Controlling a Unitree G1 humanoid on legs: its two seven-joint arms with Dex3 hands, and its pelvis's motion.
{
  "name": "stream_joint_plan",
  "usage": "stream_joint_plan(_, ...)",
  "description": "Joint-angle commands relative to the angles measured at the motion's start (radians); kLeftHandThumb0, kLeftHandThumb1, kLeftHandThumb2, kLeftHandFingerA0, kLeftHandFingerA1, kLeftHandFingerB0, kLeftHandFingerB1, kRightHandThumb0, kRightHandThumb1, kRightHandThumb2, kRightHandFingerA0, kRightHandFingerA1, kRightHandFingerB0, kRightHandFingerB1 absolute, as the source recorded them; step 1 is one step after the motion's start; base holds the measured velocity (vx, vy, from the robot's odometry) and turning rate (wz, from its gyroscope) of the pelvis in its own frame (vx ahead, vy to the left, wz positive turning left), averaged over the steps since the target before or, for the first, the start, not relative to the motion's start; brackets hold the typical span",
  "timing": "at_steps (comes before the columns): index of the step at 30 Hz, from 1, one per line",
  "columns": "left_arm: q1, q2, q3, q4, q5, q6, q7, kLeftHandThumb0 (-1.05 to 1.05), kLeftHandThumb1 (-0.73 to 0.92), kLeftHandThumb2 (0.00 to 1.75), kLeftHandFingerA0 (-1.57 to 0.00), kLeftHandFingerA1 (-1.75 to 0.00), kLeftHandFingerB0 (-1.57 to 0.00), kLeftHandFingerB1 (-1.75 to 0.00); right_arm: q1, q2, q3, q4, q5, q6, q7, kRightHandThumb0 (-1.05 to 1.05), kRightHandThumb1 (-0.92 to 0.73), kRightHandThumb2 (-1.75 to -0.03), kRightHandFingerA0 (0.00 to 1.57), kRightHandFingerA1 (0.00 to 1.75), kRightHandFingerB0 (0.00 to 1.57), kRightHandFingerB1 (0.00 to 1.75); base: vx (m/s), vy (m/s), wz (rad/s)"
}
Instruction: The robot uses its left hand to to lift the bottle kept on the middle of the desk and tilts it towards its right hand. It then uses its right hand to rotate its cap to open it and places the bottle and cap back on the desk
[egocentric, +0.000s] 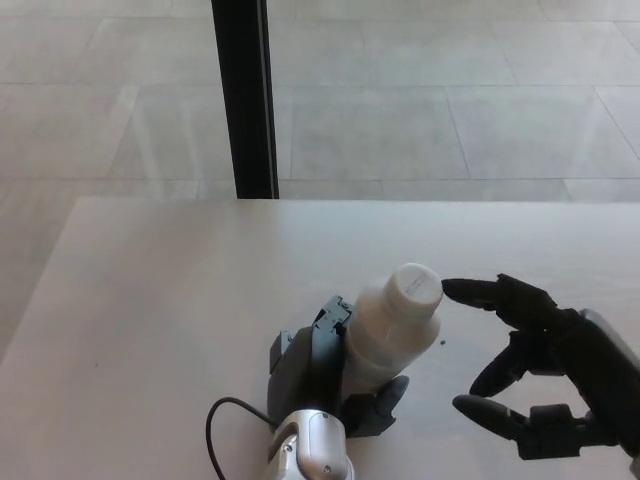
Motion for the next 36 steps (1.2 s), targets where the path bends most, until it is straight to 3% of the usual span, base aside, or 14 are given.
stream_joint_plan(1,0.06,-0.019,-0.005,0.027,0.026,0.114,-0.023,-0.1,0.77,0.94,-0.78,-1.75,-0.6,-1.5,-0.033,0.004,0.016,0.008,-0.081,0.067,-0.004,-0.6,-0.56,-0.57,0.86,0.91,0.34,0.35,0.0,0.0,0.0)
stream_joint_plan(5,0.062,-0.011,-0.016,0.033,0.043,0.109,-0.018,-0.06,0.78,0.99,-0.77,-1.75,-0.59,-1.53,-0.073,0.018,0.025,0.013,-0.113,0.108,-0.005,-0.62,-0.58,-0.58,0.89,0.93,0.35,0.36,0.0,0.0,0.0)
stream_joint_plan(6,0.07,-0.015,-0.01,0.037,0.043,0.097,-0.004,-0.04,0.75,1.04,-0.68,-1.75,-0.52,-1.03,-0.09,0.026,0.027,0.015,-0.148,0.134,-0.023,-0.63,-0.59,-0.58,0.9,0.94,0.35,0.38,0.0,0.0,0.0)
stream_joint_plan(10,0.074,-0.02,-0.003,0.041,0.047,0.1,0.001,-0.04,0.76,0.99,-0.66,-1.74,-0.6,-0.96,-0.111,0.047,0.015,0.02,-0.18,0.163,-0.042,-0.62,-0.59,-0.58,0.87,1.03,0.36,0.4,0.0,0.0,0.0)
stream_joint_plan(11,0.075,-0.018,-0.001,0.046,0.047,0.093,0.003,-0.02,0.64,1.19,-0.95,-1.09,-0.55,-0.77,-0.121,0.058,0.001,0.027,-0.178,0.165,-0.055,-0.62,-0.59,-0.58,0.86,1.04,0.36,0.4,0.0,0.0,0.0)
stream_joint_plan(18,0.068,-0.018,-0.003,0.066,0.057,0.062,0.013,-0.02,0.66,1.21,-0.98,-1.1,-0.64,-0.83,-0.133,0.074,-0.009,0.026,-0.179,0.135,-0.05,-0.57,-0.57,-0.57,0.91,1.0,0.4,0.4,0.0,0.0,0.0)
stream_joint_plan(19,0.066,-0.02,-0.001,0.07,0.057,0.064,0.014,-0.05,0.75,1.01,-0.68,-1.73,-0.62,-1.02,-0.136,0.078,-0.002,0.03,-0.177,0.106,-0.055,-0.58,-0.57,-0.57,0.93,1.01,0.42,0.41,0.0,0.0,0.0)
stream_joint_plan(22,0.064,-0.018,-0.005,0.073,0.061,0.057,0.011,-0.05,0.77,0.97,-0.68,-1.74,-0.62,-1.07,-0.139,0.082,-0.001,0.031,-0.175,0.097,-0.051,-0.58,-0.57,-0.57,0.94,1.02,0.42,0.41,0.0,0.0,0.0)
stream_joint_plan(23,0.059,-0.022,0.001,0.077,0.059,0.058,0.015,-0.07,0.81,0.79,-0.75,-1.48,-0.53,-0.79,-0.141,0.084,0.003,0.033,-0.175,0.087,-0.051,-0.58,-0.58,-0.58,0.95,1.03,0.43,0.4,0.0,0.0,0.0)
stream_joint_plan(25,0.059,-0.029,0.006,0.078,0.056,0.06,0.02,-0.07,0.83,0.77,-0.77,-1.49,-0.56,-0.85,-0.138,0.089,0.013,0.032,-0.173,0.07,-0.05,-0.66,-0.48,-0.86,0.95,1.01,0.37,0.52,0.0,0.0,0.0)
stream_joint_plan(27,0.065,-0.023,-0.002,0.068,0.062,0.06,0.017,-0.09,0.81,0.78,-0.67,-1.15,-0.51,-0.74,-0.131,0.095,0.02,0.028,-0.166,0.06,-0.044,-0.59,-0.58,-0.58,0.94,1.04,0.43,0.4,0.0,0.0,0.0)
stream_joint_plan(30,0.072,-0.016,-0.008,0.061,0.067,0.055,0.017,-0.06,0.81,0.78,-0.71,-1.33,-0.55,-0.79,-0.12,0.094,0.04,0.021,-0.187,0.055,-0.041,-0.64,-0.59,-0.58,0.93,1.03,0.42,0.41,0.0,0.0,0.0)
stream_joint_plan(31,0.068,-0.005,-0.019,0.073,0.078,0.04,0.017,-0.06,0.78,0.79,-0.68,-1.12,-0.51,-0.73,-0.118,0.091,0.047,0.017,-0.195,0.059,-0.038,-0.65,-0.59,-0.58,0.92,1.02,0.42,0.41,0.0,0.0,0.0)
stream_joint_plan(36,0.087,0.0,-0.025,0.077,0.089,0.009,0.028,-0.06,0.79,0.79,-0.62,-1.01,-0.45,-0.68,-0.11,0.086,0.08,0.001,-0.216,0.069,-0.02,-0.68,-0.6,-0.59,0.91,1.0,0.41,0.41,0.0,0.0,0.0)
